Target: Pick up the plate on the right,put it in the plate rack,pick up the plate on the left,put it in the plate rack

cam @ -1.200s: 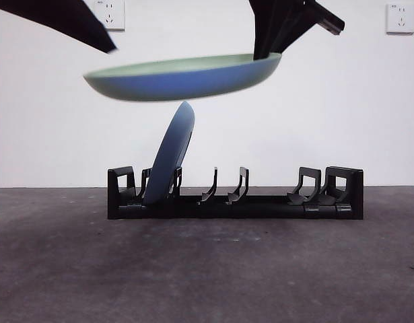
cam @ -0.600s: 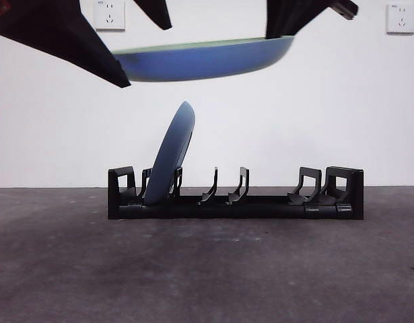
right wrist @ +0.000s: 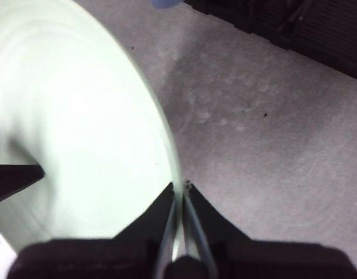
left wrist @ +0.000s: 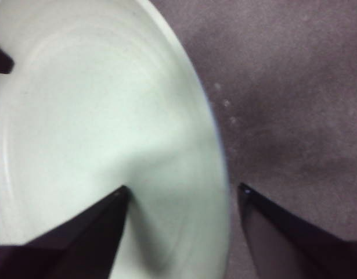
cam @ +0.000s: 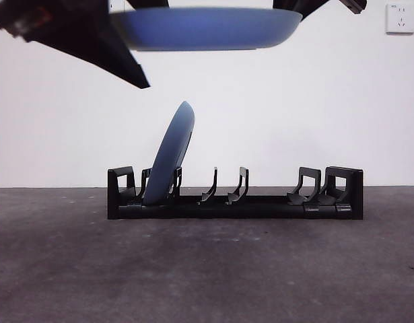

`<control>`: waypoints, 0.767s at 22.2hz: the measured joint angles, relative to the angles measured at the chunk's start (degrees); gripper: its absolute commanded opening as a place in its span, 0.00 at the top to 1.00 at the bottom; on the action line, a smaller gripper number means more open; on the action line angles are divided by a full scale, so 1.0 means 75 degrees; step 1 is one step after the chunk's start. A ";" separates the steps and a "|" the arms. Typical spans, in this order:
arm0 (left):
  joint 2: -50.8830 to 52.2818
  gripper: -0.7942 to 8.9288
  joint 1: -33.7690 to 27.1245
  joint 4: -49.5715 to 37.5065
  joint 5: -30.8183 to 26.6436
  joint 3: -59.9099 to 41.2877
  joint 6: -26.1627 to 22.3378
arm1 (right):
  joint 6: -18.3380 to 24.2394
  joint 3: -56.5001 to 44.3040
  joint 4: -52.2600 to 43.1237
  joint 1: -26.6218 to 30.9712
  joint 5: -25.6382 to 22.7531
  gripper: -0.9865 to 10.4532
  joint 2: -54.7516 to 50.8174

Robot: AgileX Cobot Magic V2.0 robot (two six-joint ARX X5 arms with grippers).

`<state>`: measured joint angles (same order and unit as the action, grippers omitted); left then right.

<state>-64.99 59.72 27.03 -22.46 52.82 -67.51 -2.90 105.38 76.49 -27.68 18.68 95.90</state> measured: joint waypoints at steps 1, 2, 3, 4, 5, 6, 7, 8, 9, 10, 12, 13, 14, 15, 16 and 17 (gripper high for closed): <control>-0.0044 0.77 -0.0003 -0.0029 -0.0012 0.0000 0.0000 | 0.0017 0.0000 0.0020 0.0000 -0.0003 0.93 0.0000; -0.0067 0.86 -0.0003 -0.0032 -0.0020 0.0000 0.0000 | 0.0023 0.0000 0.0029 0.0000 -0.0006 0.93 0.0000; -0.0085 0.94 -0.0003 -0.0032 -0.0023 0.0000 0.0000 | 0.0029 0.0000 0.0029 0.0000 -0.0012 0.93 0.0000; -0.0096 0.92 -0.0006 -0.0035 -0.0029 0.0000 0.0003 | 0.0044 0.0000 0.0029 0.0003 -0.0026 0.93 0.0000; -0.0099 0.93 -0.0003 -0.0035 -0.0044 0.0000 0.0003 | 0.0044 0.0000 0.0029 0.0012 -0.0032 0.93 0.0000; -0.0099 0.93 -0.0003 -0.0041 -0.0050 0.0000 0.0003 | 0.0047 0.0000 0.0026 0.0012 -0.0044 0.93 0.0000; -0.0096 0.93 -0.0003 -0.0035 -0.0073 0.0000 0.0000 | 0.0035 0.0000 0.0023 0.0017 -0.0108 0.93 0.0000; -0.0096 0.93 -0.0003 -0.0032 -0.0076 0.0000 0.0000 | 0.0012 0.0000 0.0017 0.0035 -0.0128 0.93 0.0000; -0.0085 0.93 -0.0003 -0.0044 -0.0076 0.0000 0.0000 | -0.0023 0.0000 0.0015 0.0050 -0.0154 0.93 0.0003; -0.0067 0.93 -0.0003 -0.0050 -0.0085 0.0003 0.0000 | -0.0052 0.0000 0.0012 0.0067 -0.0184 0.93 0.0003; -0.0052 0.93 0.0012 -0.0052 -0.0108 0.0020 0.0000 | -0.0105 0.0000 -0.0009 0.0093 -0.0219 0.93 0.0003; -0.0047 0.93 0.0032 -0.0047 -0.0117 0.0029 0.0003 | -0.0125 0.0000 -0.0029 0.0096 -0.0233 0.93 0.0003; -0.0044 0.93 0.0052 -0.0047 -0.0125 0.0032 0.0003 | -0.0128 0.0000 -0.0041 0.0093 -0.0245 0.92 0.0003; -0.0038 0.93 0.0067 -0.0047 -0.0128 0.0032 0.0006 | -0.0128 0.0000 -0.0047 0.0096 -0.0248 0.92 0.0003; -0.0035 0.93 0.0090 -0.0047 -0.0131 0.0032 0.0017 | -0.0128 0.0000 -0.0050 0.0096 -0.0248 0.92 0.0003; -0.0035 0.93 0.0102 -0.0047 -0.0131 0.0032 0.0038 | -0.0128 0.0000 -0.0061 0.0096 -0.0248 0.92 0.0003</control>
<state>-65.25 60.49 26.68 -23.44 53.06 -67.22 -3.86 105.38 76.03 -26.96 16.82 95.92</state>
